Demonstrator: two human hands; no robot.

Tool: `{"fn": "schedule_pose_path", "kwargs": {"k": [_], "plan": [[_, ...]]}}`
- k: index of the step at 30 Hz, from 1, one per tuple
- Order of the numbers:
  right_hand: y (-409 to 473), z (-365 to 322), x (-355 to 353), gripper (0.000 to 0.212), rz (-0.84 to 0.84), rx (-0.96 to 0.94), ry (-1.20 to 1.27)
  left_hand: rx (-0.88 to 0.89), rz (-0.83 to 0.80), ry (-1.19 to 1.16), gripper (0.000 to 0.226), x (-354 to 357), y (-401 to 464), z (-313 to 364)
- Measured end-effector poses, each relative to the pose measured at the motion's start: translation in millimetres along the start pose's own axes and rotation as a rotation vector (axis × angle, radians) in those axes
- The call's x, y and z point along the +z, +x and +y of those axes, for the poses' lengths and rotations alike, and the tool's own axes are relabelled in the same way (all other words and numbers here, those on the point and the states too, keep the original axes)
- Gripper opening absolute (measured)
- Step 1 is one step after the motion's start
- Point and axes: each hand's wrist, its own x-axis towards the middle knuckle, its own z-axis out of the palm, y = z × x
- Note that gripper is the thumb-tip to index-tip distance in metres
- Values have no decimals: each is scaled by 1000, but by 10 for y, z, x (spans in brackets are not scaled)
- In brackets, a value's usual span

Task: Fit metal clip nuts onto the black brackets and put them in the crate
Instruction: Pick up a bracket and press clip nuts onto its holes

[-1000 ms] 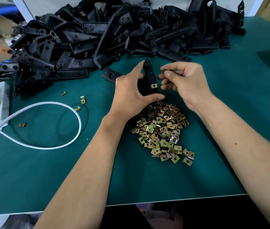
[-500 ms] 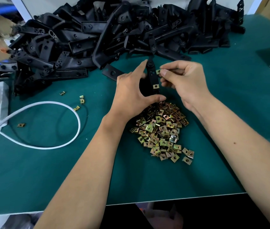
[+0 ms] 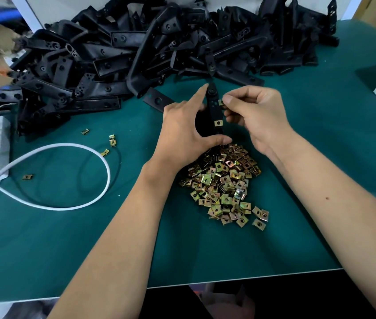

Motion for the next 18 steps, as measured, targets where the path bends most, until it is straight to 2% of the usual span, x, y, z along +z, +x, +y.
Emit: {"fn": "schedule_pose_path", "kwargs": {"k": [5,18], "plan": [[-25,10,-12,19,-6,-84,-80,36,-31,48,121,-14,27,0],[-60,11,21,25,-18,-202,-137,70,-16,91,122,10,25,78]]}}
